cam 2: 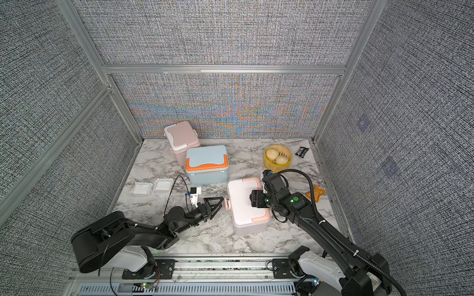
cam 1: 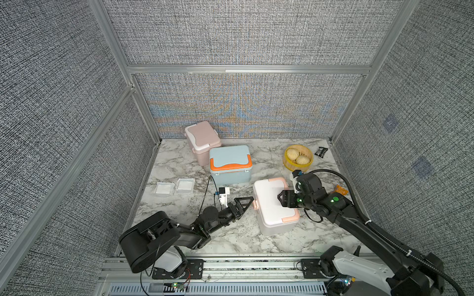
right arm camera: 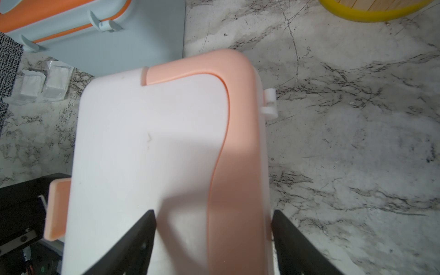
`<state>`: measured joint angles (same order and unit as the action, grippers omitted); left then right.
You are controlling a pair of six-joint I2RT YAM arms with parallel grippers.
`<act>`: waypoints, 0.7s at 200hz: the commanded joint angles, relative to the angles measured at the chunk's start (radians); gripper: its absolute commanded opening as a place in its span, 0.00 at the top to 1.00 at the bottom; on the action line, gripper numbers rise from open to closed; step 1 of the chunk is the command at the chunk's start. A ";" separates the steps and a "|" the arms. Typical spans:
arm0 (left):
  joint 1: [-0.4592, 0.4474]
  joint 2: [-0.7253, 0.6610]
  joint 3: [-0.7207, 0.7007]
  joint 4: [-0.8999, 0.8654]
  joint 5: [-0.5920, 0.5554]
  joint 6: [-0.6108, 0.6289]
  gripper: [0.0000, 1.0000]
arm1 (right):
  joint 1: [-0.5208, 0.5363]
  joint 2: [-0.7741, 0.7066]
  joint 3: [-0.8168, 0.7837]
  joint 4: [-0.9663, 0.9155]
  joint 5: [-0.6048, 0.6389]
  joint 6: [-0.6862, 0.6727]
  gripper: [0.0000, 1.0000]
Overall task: Open first aid kits and take out gauze
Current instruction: Fasten the fastener of the first aid kit.
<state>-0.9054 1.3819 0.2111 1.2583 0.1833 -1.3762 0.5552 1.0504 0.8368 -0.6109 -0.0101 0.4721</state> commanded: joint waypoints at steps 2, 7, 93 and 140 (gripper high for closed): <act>0.003 -0.151 0.036 -0.250 0.009 0.086 0.01 | 0.003 0.008 -0.014 -0.209 -0.047 -0.026 0.24; 0.002 -0.200 0.050 -0.326 0.004 0.104 0.01 | 0.003 0.008 -0.015 -0.208 -0.046 -0.026 0.24; 0.002 -0.600 0.194 -0.972 -0.105 0.272 0.01 | 0.003 0.020 -0.017 -0.195 -0.052 -0.027 0.24; 0.002 -0.366 0.275 -0.835 0.060 0.232 0.06 | 0.002 0.019 -0.005 -0.196 -0.052 -0.027 0.24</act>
<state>-0.9024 0.9363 0.4587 0.3450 0.1429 -1.1370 0.5552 1.0576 0.8391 -0.6083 -0.0227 0.4721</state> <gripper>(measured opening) 0.942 0.759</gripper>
